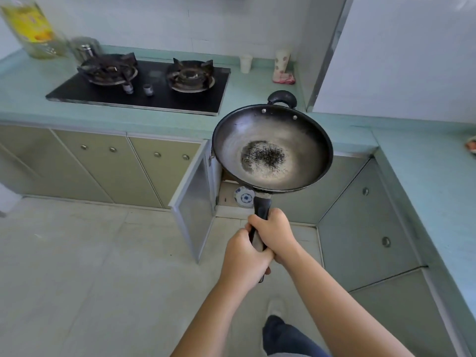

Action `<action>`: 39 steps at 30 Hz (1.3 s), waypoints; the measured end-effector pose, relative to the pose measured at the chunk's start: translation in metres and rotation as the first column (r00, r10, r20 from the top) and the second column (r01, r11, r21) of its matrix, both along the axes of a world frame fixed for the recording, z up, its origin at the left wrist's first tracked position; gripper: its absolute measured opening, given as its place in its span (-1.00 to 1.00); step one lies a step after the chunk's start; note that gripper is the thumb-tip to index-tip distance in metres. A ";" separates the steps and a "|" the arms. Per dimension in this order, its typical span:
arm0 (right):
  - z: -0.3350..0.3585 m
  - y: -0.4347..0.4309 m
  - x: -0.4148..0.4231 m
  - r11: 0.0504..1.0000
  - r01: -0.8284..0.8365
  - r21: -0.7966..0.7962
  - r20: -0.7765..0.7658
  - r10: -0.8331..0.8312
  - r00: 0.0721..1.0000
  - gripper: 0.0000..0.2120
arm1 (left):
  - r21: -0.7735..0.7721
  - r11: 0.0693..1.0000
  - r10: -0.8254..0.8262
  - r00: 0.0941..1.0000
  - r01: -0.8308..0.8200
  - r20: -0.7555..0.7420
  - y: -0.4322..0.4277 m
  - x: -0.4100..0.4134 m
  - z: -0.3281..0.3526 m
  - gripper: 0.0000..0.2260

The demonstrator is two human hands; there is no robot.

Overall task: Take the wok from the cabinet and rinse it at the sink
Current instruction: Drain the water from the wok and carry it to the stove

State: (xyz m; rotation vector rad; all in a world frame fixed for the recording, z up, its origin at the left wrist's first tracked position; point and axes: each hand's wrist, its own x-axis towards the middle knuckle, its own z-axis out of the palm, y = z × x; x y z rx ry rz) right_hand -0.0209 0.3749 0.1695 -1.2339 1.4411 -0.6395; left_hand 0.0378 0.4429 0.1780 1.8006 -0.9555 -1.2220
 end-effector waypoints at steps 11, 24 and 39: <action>-0.010 -0.159 0.028 0.998 -0.063 0.006 -0.016 0.063 0.998 -0.80 | 0.013 0.997 0.079 0.997 -0.078 -0.010 -0.156 0.022 -0.012 -0.72; -0.017 -0.344 0.048 0.994 -0.098 0.050 -0.030 0.100 0.995 -0.79 | 0.030 0.998 0.056 0.998 -0.057 0.013 -0.339 0.045 -0.010 -0.79; -0.047 -0.487 0.094 0.997 -0.023 0.075 -0.044 0.027 0.999 -0.92 | 0.054 0.998 -0.012 0.999 0.009 0.048 -0.485 0.094 -0.038 -0.85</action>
